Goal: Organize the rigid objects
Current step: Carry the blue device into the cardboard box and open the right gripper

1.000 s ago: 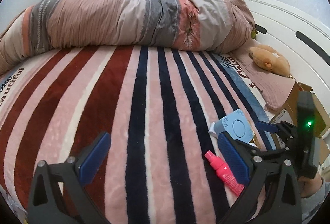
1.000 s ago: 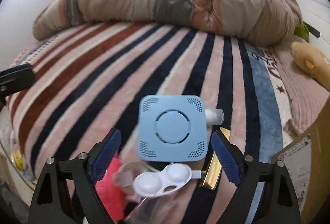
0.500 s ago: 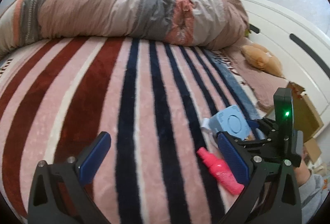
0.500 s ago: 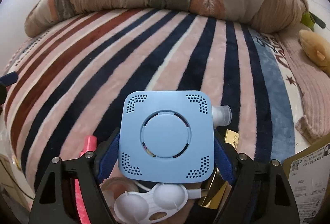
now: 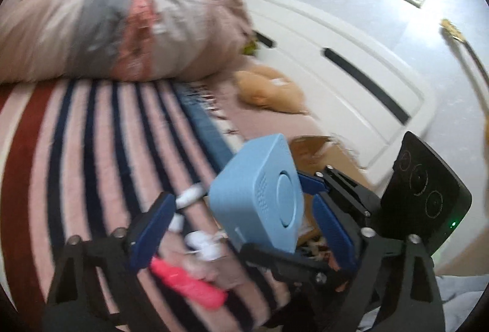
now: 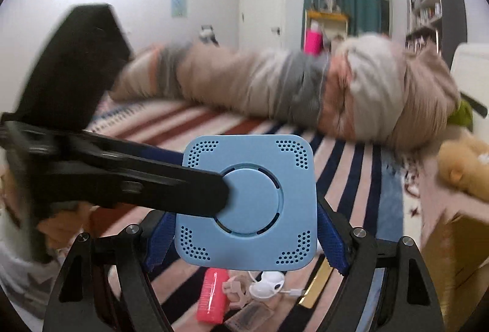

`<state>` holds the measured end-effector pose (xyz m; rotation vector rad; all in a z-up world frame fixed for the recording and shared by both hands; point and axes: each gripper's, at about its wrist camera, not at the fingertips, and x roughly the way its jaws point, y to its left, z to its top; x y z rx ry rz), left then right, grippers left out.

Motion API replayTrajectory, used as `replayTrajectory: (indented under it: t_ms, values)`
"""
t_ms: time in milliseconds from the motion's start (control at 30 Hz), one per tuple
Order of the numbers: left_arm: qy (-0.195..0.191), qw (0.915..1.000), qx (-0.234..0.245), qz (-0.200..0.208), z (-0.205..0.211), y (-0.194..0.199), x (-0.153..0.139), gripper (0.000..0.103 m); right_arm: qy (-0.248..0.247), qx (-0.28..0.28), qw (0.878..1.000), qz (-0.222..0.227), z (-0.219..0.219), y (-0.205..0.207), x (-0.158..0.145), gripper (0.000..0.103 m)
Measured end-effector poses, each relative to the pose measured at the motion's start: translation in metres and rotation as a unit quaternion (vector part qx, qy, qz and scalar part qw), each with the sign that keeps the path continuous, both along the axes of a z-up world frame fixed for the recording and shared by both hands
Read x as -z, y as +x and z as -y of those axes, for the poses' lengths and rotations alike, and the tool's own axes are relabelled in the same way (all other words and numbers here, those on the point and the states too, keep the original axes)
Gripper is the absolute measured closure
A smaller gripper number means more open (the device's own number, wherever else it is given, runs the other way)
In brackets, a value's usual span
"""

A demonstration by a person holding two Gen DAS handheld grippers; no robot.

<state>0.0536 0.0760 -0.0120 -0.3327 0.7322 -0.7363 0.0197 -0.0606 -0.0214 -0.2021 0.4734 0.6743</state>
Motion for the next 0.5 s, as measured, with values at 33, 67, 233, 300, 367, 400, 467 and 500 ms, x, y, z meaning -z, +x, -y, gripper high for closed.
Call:
replayTrajectory:
  t_ms: [33, 67, 233, 300, 367, 400, 467, 500]
  values:
    - [-0.006, 0.9999, 0.012, 0.006, 0.008, -0.001, -0.008, 0.028, 0.006, -0.001, 1.0, 0.007, 0.006, -0.004, -0.006, 0.024]
    - [-0.009, 0.9997, 0.02, 0.009, 0.013, -0.001, -0.013, 0.042, 0.014, 0.0, 1.0, 0.014, 0.013, -0.008, -0.012, 0.024]
    - [-0.001, 0.9973, 0.063, 0.039, 0.065, -0.003, -0.047, 0.065, 0.041, 0.032, 0.998, 0.031, 0.061, -0.022, -0.031, 0.024]
    - [0.025, 0.9952, 0.076, 0.058, 0.092, -0.005, -0.055, 0.068, 0.057, 0.049, 0.997, 0.027, 0.085, -0.025, -0.037, 0.024]
    - [0.049, 0.9918, 0.094, 0.071, 0.125, -0.006, -0.061, 0.071, 0.061, 0.074, 0.995, 0.024, 0.111, -0.022, -0.039, 0.024]
    - [0.061, 0.9901, 0.102, 0.075, 0.141, -0.005, -0.062, 0.071, 0.063, 0.086, 0.994, 0.021, 0.127, -0.022, -0.04, 0.024]
    - [0.077, 0.987, 0.12, 0.075, 0.173, -0.003, -0.061, 0.071, 0.074, 0.111, 0.991, 0.008, 0.157, -0.023, -0.038, 0.024]
    - [0.082, 0.9855, 0.13, 0.071, 0.189, -0.001, -0.06, 0.071, 0.078, 0.121, 0.99, 0.0, 0.171, -0.023, -0.036, 0.024]
